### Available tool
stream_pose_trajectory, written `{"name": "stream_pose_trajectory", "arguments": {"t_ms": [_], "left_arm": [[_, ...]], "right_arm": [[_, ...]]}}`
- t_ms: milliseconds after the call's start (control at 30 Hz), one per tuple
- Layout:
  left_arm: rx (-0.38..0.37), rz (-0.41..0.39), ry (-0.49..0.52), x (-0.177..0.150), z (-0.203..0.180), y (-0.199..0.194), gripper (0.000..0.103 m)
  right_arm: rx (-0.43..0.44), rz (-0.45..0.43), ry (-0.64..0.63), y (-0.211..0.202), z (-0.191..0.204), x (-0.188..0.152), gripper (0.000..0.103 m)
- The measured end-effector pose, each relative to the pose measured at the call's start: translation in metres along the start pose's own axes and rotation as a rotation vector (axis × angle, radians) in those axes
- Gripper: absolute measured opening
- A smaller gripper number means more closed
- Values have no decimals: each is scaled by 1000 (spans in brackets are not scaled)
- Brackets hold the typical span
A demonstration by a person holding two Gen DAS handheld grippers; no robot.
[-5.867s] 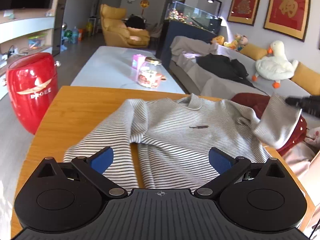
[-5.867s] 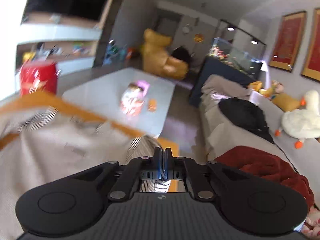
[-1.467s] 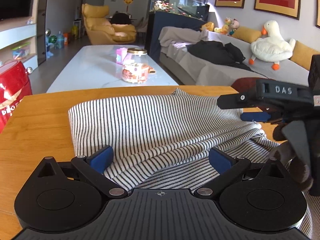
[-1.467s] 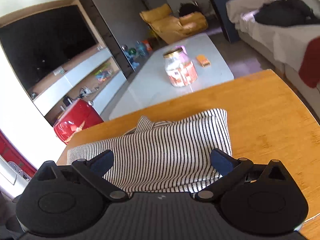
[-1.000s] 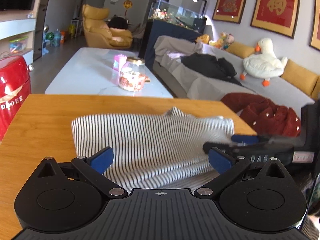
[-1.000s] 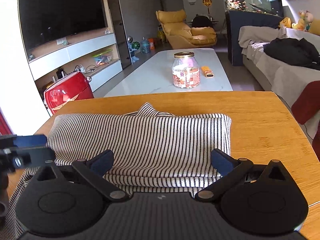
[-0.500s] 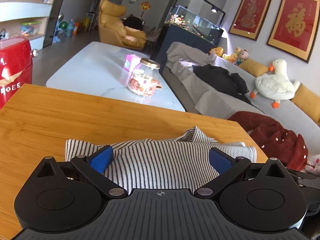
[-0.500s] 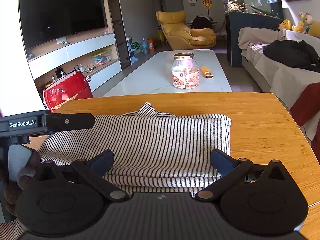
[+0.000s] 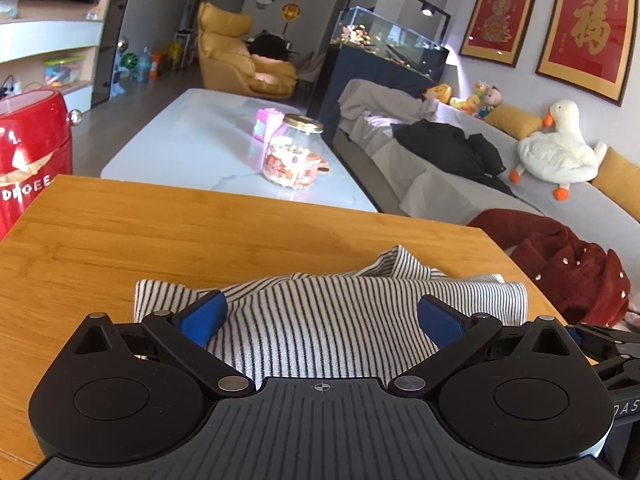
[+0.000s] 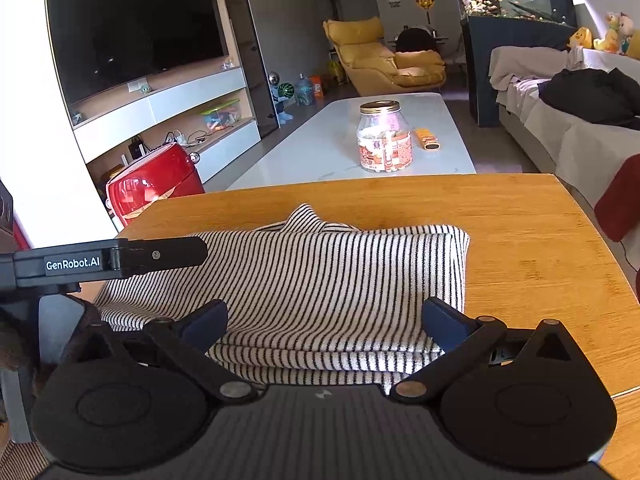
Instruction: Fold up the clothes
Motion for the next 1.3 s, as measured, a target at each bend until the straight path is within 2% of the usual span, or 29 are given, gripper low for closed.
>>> {"name": "stream_pose_trajectory", "arguments": {"t_ms": [367, 600, 700, 867, 1133, 1300], "left_arm": [[-4, -4, -7, -1, 1, 0, 103], [-8, -7, -12, -2, 3, -2, 103], [-10, -8, -15, -2, 4, -2, 103], [-9, -7, -14, -2, 4, -2, 103], [-2, -9, -11, -2, 2, -2, 103], [0, -10, -10, -1, 2, -2, 103]], "right_arm": [[-22, -15, -26, -6, 7, 2, 103], [-72, -191, -3, -30, 9, 34, 102], [-56, -156, 4, -14, 8, 44, 92], [-91, -22, 4, 31, 6, 21, 91], [-135, 0, -51, 37, 20, 19, 96], [-125, -7, -39, 36, 18, 19, 96]]}}
Point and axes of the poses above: each gripper's, at about its wrist camera, not at the fingertips, and y roughly the way its jaws point, z to its left, x to its top, the point moved 1 cm from there along y, roughly the way its jaws point, and after that the axes turned 3 degrees about z, right-handed, at the moved point
